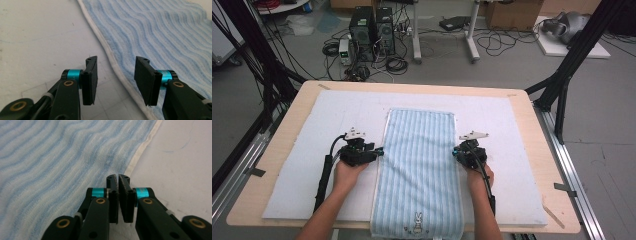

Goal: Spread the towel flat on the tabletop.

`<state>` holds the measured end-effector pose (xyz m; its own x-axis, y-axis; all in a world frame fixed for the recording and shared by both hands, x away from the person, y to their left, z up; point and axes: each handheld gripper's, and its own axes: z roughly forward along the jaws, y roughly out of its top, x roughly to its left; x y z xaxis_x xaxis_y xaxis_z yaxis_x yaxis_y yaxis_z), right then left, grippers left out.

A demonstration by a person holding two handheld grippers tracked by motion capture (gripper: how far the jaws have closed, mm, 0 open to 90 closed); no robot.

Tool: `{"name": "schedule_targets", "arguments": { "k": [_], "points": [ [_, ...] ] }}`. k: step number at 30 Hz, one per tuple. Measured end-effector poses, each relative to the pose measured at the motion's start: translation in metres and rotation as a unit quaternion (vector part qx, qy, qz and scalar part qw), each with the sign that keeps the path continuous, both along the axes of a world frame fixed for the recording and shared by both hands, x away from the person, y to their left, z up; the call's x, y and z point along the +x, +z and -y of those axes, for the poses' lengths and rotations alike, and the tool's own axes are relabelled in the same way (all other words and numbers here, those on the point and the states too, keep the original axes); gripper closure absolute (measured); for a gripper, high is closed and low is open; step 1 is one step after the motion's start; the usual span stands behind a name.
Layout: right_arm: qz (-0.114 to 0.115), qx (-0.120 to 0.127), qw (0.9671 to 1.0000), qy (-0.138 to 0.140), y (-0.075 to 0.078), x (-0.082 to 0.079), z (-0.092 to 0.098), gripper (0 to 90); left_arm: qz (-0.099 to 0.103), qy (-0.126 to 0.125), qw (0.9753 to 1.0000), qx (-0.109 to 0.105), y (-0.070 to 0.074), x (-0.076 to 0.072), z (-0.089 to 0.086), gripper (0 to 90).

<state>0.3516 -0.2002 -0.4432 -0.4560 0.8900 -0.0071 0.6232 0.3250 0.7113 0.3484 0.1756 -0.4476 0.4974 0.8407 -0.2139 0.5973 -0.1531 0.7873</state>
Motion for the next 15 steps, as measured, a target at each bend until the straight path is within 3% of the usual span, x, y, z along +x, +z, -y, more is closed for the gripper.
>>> {"name": "schedule_targets", "arguments": {
  "k": [2, 5, 8, 12, 15],
  "points": [
    [0.006, -0.015, 0.9998, -0.014, 0.000, 0.002, -0.002, 86.8, -0.005, -0.008, 1.0000, 0.003, 0.000, -0.003, 0.001, 53.4],
    [0.019, -0.030, 0.9989, -0.031, 0.000, 0.002, -0.002, 74.4, 0.002, -0.019, 0.9998, 0.008, 0.002, -0.008, 0.004, 53.3],
    [0.036, -0.001, 0.9988, -0.033, 0.005, -0.004, 0.004, 66.6, 0.013, -0.019, 0.9997, -0.012, 0.003, -0.015, 0.004, 53.9],
    [0.048, 0.035, 0.9982, -0.005, 0.014, -0.024, 0.005, 58.4, 0.012, -0.023, 0.9996, -0.012, 0.000, -0.021, 0.002, 53.7],
    [0.055, 0.028, 0.9980, 0.016, 0.018, -0.048, 0.005, 55.6, 0.021, -0.023, 0.9994, -0.013, 0.002, -0.027, -0.004, 53.0]
  ]
}}
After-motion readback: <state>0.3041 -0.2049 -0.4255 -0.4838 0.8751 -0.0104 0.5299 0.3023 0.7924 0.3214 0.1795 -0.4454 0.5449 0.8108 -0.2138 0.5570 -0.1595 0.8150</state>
